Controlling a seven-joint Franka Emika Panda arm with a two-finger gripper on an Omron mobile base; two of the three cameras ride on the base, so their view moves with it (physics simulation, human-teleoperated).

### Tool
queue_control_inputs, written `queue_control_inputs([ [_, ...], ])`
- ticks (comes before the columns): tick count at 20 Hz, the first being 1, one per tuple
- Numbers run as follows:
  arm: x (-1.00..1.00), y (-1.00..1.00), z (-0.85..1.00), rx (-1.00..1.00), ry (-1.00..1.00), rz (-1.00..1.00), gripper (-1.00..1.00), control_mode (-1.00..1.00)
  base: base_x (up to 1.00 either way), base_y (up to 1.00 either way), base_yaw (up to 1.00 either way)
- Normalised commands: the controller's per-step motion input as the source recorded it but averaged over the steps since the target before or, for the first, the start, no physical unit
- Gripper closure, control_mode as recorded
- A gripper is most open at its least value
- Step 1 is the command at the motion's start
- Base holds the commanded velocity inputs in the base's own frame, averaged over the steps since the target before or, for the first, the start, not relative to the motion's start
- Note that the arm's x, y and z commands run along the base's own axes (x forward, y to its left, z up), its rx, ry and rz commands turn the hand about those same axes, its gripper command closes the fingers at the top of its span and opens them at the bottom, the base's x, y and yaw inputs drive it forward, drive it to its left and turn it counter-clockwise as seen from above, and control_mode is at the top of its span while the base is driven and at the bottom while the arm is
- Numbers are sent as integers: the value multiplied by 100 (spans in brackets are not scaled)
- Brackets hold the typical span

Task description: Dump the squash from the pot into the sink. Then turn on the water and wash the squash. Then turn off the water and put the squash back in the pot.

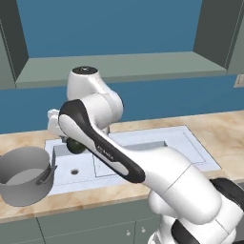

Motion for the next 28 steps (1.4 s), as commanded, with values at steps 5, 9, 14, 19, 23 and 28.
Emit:
queue_control_inputs([
  [5,0,77,0,-4,0,10,100,-100,0,0,0],
  [9,0,60,-10,-6,0,8,100,-100,0,0,0],
  [14,3,48,-14,-7,0,6,100,-100,0,0,0],
  [19,5,42,-30,-10,0,4,100,-100,0,0,0],
  [23,24,35,-36,-9,0,3,100,-100,0,0,0],
  [28,43,29,-19,-3,0,3,100,-100,0,0,0],
])
